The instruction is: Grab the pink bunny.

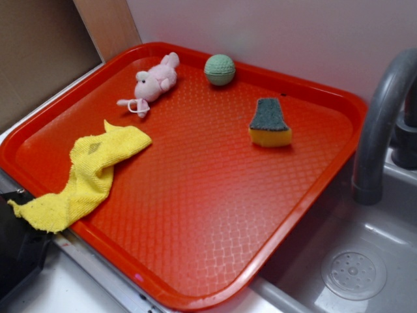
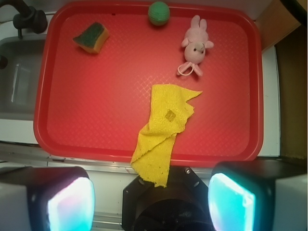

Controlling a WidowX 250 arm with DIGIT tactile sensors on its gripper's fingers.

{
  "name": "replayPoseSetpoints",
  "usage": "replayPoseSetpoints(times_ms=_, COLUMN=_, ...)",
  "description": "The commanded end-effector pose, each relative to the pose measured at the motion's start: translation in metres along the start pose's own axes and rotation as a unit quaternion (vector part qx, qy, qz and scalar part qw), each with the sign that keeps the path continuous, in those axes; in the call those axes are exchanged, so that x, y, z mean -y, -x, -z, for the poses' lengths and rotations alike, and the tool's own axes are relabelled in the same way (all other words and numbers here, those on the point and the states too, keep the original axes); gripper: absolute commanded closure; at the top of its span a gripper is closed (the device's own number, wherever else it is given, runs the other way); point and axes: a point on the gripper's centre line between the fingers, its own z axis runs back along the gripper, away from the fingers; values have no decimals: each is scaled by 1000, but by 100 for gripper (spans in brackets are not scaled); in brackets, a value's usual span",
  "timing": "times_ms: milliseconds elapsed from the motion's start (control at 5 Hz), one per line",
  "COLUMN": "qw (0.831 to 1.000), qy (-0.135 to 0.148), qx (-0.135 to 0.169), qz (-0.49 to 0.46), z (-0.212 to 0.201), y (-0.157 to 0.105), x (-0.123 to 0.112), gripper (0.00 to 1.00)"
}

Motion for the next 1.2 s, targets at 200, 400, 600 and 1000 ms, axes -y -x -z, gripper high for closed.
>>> replayPoseSetpoints(times_ms=200, qw=987, qy=46, qx=122, qz=-95, z=46, y=-77, x=-28, gripper=0)
replayPoseSetpoints(times_ms=400, qw=985, qy=16, qx=132, qz=-114, z=88, y=-113, x=-59, gripper=0)
replayPoseSetpoints(times_ms=600, qw=983, qy=-2, qx=140, qz=-118, z=101, y=-129, x=-68, gripper=0)
replayPoseSetpoints(times_ms=1000, qw=984, qy=-34, qx=132, qz=-113, z=134, y=-148, x=-78, gripper=0)
